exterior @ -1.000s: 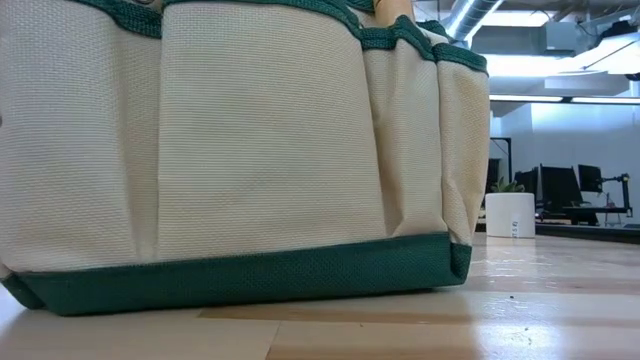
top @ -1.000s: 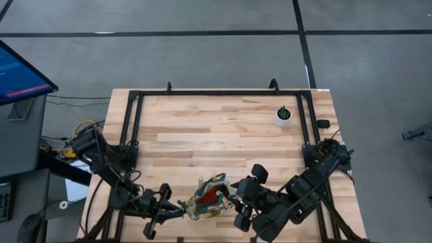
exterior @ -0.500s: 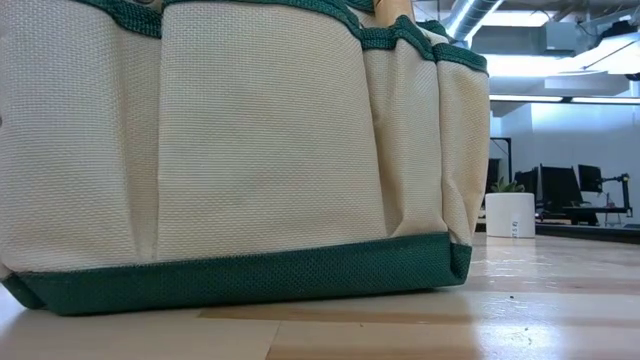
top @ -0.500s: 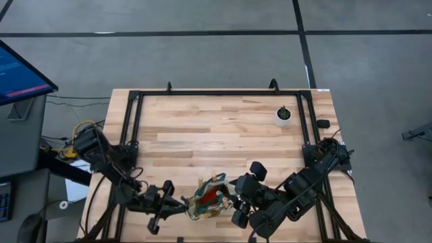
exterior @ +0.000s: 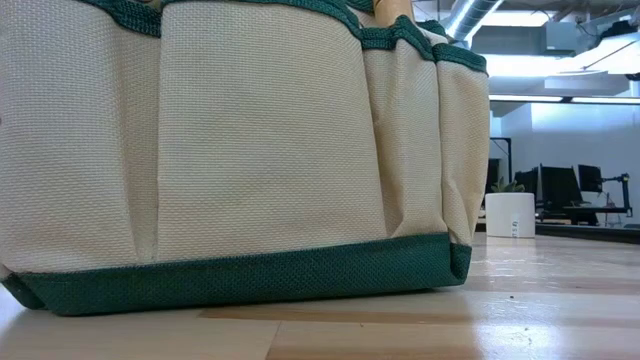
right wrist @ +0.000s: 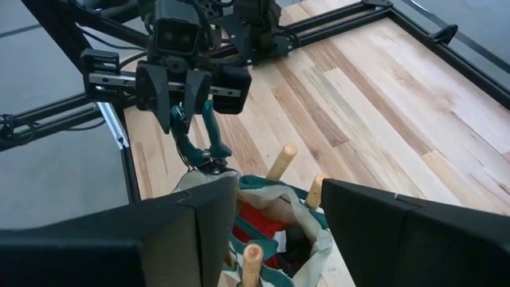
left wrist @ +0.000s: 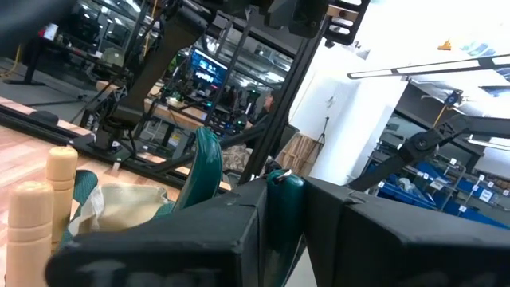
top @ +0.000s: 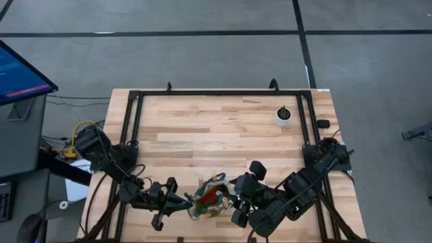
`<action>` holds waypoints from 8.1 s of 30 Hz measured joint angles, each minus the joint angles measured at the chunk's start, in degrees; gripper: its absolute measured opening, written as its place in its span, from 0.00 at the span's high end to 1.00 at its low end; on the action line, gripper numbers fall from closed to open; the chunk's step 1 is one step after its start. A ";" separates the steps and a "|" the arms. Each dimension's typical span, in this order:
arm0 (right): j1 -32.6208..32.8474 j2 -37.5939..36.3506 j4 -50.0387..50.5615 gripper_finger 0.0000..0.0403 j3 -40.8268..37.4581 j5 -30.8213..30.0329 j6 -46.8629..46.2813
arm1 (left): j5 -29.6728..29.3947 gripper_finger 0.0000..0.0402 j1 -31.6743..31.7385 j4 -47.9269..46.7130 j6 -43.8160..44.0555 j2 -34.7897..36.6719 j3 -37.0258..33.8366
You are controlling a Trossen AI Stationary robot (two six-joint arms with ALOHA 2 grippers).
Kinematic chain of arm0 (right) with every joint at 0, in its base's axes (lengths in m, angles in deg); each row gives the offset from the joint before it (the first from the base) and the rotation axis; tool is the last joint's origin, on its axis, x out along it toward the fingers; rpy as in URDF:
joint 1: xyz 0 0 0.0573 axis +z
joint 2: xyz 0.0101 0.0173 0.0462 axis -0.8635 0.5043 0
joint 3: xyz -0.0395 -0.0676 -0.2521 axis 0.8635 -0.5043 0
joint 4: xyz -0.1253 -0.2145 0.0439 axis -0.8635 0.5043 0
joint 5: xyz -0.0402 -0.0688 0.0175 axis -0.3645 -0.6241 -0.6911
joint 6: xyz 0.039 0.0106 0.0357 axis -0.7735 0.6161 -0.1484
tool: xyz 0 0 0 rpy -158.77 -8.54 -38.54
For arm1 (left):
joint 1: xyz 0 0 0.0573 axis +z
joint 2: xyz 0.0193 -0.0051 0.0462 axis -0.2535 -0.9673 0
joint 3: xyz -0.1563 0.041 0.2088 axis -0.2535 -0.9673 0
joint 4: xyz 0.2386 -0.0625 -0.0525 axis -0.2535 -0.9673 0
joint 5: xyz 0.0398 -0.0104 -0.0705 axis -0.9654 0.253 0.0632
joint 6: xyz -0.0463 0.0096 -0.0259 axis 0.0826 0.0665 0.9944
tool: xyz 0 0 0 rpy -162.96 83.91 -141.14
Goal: Pick & Place Garden tools in Gardening bag
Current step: Put the green shear scissors into the gardening bag pocket, then return to Home Position
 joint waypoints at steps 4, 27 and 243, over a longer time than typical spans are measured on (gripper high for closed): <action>-0.06 0.00 0.05 0.55 0.00 0.00 0.00 | 0.49 0.92 0.48 0.01 0.04 -0.22 0.00; -0.31 0.00 0.74 0.55 0.00 0.04 -0.04 | -0.13 0.91 -1.13 -0.11 3.21 -3.85 0.00; -10.78 -114.42 -54.58 0.99 -124.17 -10.93 23.44 | 27.06 0.99 -1.42 -67.98 1.56 99.71 -29.42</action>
